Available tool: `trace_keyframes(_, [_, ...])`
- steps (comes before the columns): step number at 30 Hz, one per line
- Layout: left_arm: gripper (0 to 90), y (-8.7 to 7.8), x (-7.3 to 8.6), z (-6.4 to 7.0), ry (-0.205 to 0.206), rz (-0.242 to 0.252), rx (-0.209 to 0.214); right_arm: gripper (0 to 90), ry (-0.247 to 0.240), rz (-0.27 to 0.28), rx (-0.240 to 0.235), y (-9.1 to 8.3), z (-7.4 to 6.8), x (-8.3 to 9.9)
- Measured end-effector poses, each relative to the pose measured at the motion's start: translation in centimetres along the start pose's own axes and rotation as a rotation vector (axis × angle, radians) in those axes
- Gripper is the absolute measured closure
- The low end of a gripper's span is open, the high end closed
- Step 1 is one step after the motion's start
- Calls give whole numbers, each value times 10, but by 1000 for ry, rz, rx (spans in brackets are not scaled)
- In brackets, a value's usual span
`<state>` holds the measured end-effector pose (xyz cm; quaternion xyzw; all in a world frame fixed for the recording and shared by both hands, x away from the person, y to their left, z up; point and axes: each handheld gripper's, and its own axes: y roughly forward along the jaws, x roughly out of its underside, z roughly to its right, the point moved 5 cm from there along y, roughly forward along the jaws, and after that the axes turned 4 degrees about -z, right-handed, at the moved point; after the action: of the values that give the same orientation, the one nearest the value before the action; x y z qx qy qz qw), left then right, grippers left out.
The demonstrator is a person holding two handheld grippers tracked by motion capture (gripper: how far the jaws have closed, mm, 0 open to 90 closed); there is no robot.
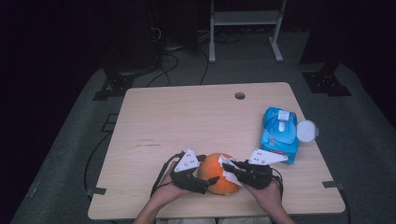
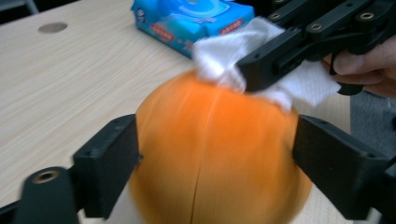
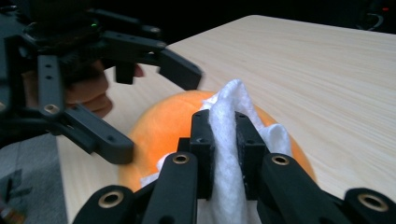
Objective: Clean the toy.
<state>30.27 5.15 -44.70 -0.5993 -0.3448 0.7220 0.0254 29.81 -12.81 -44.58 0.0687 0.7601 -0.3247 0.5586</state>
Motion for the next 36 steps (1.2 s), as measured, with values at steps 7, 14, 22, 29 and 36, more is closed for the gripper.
trace_keyframes(7, [247,9,2,8,28,-8,-1,798,-38,27,-27,-3,-17,-9])
trace_keyframes(14, [126,10,7,-3,-84,-18,31,799,8,28,-3,-8,2,-6])
trace_keyframes(22, [284,6,0,8,26,-5,3,799,-62,16,-4,-8,-12,-12])
trace_keyframes(29, [116,19,5,4,-73,-29,21,798,15,37,39,-20,10,-10])
trace_keyframes(36, [315,14,-4,18,62,-19,-15,796,-119,17,-2,-12,-22,-21])
